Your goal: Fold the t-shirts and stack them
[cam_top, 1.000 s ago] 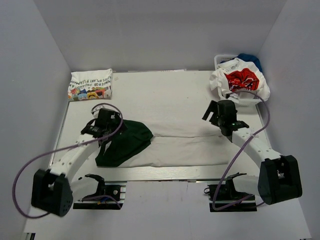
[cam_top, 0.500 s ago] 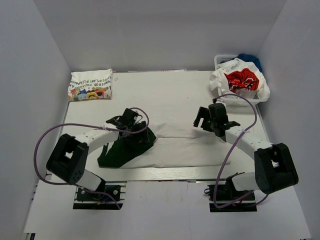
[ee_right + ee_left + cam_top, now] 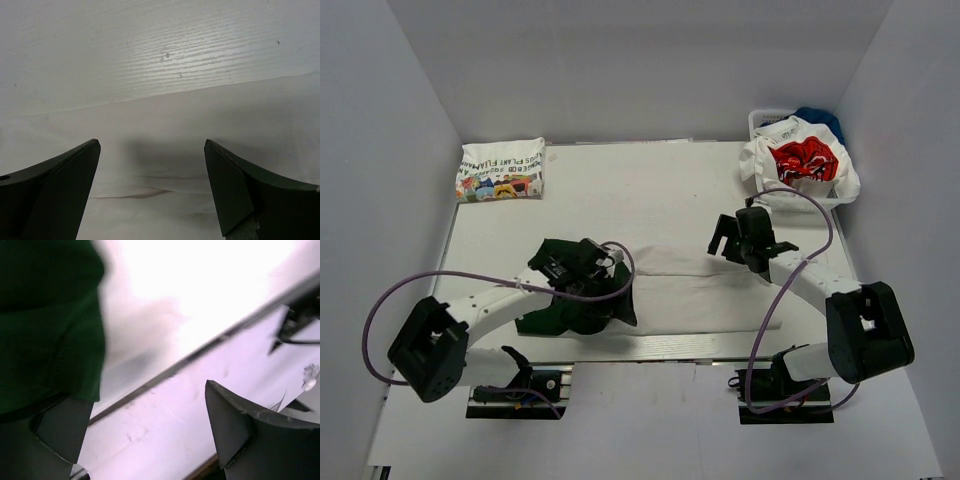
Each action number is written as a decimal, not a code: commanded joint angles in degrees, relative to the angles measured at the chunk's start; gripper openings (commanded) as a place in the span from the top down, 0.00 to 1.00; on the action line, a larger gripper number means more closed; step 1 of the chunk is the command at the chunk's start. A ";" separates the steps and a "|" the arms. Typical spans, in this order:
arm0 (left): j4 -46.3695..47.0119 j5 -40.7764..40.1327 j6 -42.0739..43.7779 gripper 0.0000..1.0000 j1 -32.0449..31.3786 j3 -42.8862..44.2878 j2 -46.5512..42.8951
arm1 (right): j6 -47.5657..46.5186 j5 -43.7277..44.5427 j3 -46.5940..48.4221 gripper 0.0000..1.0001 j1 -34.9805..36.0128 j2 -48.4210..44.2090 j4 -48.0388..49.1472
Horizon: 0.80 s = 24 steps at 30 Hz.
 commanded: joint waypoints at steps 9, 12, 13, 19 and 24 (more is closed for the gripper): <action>-6.47 -30.53 -9.39 0.00 5.14 10.86 8.92 | 0.52 3.58 5.27 0.10 -1.07 7.56 -2.97; -2.55 -26.68 -10.98 0.03 10.33 11.39 16.84 | 1.04 3.93 5.71 0.10 -1.42 10.37 -4.11; -0.08 -24.22 -10.47 0.05 12.34 10.87 20.69 | 1.05 3.93 5.71 0.10 -1.68 10.90 -4.81; 4.78 -15.42 -6.51 0.10 13.59 11.48 26.09 | 2.28 1.65 3.87 0.10 -1.60 12.66 -4.38; 6.27 -20.59 -4.84 0.07 14.99 13.83 29.92 | 3.94 0.95 1.95 0.10 -1.07 10.91 -6.75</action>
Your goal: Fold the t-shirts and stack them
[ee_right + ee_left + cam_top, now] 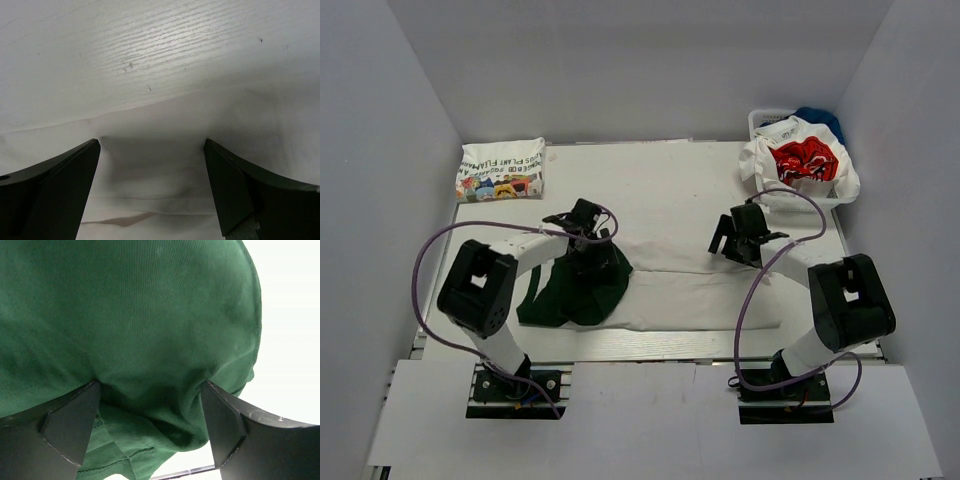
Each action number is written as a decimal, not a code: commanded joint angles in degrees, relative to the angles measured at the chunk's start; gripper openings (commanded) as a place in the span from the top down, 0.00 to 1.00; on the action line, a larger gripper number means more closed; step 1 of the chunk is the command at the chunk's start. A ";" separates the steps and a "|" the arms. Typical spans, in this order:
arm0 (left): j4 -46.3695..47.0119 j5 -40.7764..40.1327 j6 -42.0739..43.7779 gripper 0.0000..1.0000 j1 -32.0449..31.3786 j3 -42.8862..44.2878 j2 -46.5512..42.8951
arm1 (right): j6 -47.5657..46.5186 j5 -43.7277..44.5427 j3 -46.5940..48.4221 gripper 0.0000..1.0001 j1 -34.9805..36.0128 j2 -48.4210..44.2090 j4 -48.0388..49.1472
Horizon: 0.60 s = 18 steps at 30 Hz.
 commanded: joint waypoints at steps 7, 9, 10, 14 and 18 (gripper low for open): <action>-3.54 -1.45 10.65 0.07 3.40 50.14 37.89 | 7.14 -9.54 -10.93 0.10 9.52 -9.46 -7.57; -7.59 1.60 12.32 0.07 3.40 77.61 53.70 | 8.37 -11.31 -11.29 0.10 15.14 -9.38 -9.40; -9.43 2.77 12.94 0.06 3.40 86.59 59.15 | 8.55 -12.02 -10.68 0.10 18.73 -9.21 -9.51; 14.33 12.52 5.76 0.00 3.40 84.80 64.59 | 7.33 -14.73 -9.27 0.10 29.31 -10.60 -11.44; 15.95 11.65 3.64 0.00 2.61 90.15 68.15 | 8.54 -11.78 -11.28 0.10 33.27 -15.44 -11.18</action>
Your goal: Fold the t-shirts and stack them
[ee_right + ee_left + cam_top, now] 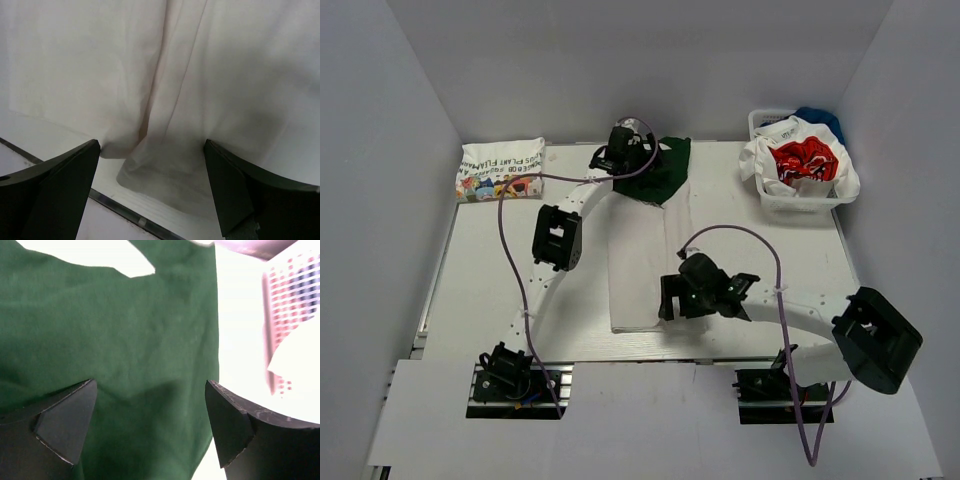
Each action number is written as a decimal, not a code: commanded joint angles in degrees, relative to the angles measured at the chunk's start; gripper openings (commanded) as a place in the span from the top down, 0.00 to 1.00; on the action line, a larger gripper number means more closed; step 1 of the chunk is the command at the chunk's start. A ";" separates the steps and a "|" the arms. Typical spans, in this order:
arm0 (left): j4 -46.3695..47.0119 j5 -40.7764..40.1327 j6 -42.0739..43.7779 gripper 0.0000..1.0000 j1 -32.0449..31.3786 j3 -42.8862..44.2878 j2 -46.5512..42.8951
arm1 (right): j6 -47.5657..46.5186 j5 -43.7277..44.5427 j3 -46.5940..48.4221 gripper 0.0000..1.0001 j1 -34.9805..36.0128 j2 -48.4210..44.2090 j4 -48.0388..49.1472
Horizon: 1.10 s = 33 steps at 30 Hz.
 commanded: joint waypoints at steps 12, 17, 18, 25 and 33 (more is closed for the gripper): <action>3.70 1.99 -3.60 0.00 -0.38 -0.88 0.93 | -1.12 4.65 0.05 0.10 7.59 -7.48 -2.46; -1.12 -0.97 3.52 0.00 -0.38 -9.28 -18.20 | -5.69 14.76 4.45 0.10 7.42 -14.10 -2.19; -2.26 -2.04 4.57 0.00 -1.07 -11.32 -25.90 | -5.61 16.25 6.11 0.10 7.34 -15.24 -3.85; -16.96 -9.17 5.37 0.00 -2.14 -46.16 -57.58 | 3.62 14.34 7.01 0.10 6.19 -14.37 -16.17; -16.15 -3.45 -1.73 0.00 -7.31 -93.13 -87.37 | 1.43 6.35 1.48 0.10 4.26 -15.69 -17.67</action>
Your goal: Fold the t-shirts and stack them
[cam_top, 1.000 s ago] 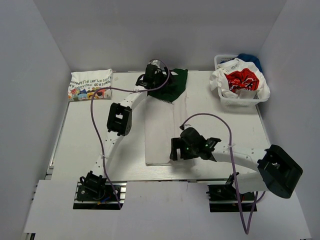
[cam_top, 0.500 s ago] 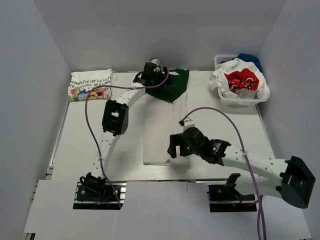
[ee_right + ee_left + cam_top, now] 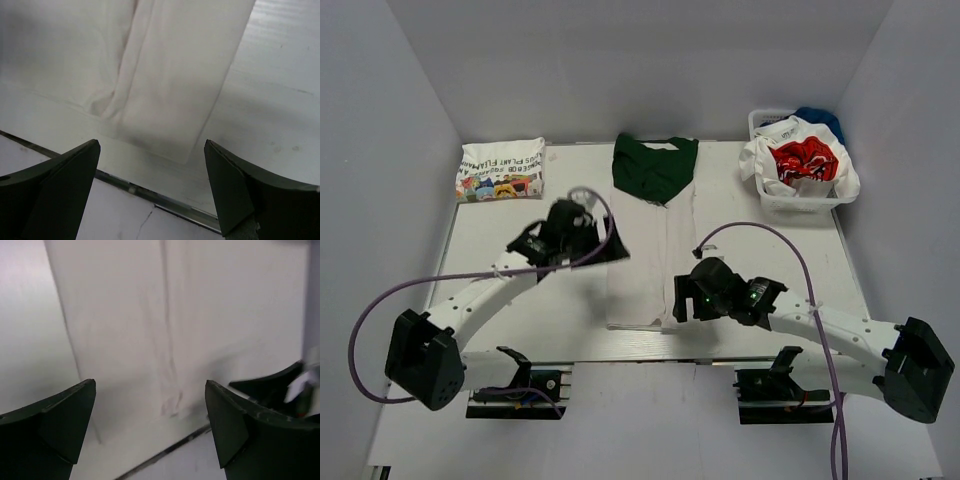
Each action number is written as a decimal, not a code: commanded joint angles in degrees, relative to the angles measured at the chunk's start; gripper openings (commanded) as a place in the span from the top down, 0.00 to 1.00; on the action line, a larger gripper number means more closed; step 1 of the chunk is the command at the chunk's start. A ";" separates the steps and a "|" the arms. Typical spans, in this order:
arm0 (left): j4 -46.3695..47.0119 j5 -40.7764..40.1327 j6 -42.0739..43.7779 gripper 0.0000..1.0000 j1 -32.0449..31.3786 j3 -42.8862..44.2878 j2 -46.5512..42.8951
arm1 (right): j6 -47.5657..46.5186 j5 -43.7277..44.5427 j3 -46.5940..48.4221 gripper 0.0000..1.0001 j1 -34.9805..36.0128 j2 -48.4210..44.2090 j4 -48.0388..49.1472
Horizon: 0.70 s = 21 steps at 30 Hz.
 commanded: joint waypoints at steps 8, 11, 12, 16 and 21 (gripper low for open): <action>-1.83 9.44 -9.89 0.04 -6.03 -31.29 -7.42 | 0.86 -9.52 -10.52 0.10 -1.10 -1.86 4.31; 2.66 9.44 -9.89 0.11 -7.26 -31.29 -4.87 | 0.68 -9.08 -11.76 0.14 -1.10 -0.90 7.30; 5.10 10.14 -9.89 0.16 -7.26 -31.29 -2.25 | 0.77 -9.00 -12.03 0.18 -0.93 -0.63 7.74; 6.62 8.50 -9.27 0.46 -9.10 -30.25 5.57 | 0.86 -7.25 -12.81 0.30 -1.10 3.49 11.67; 7.15 8.47 -8.04 1.00 -9.11 -26.03 9.81 | 0.95 -5.40 -11.86 0.65 -1.36 6.40 13.36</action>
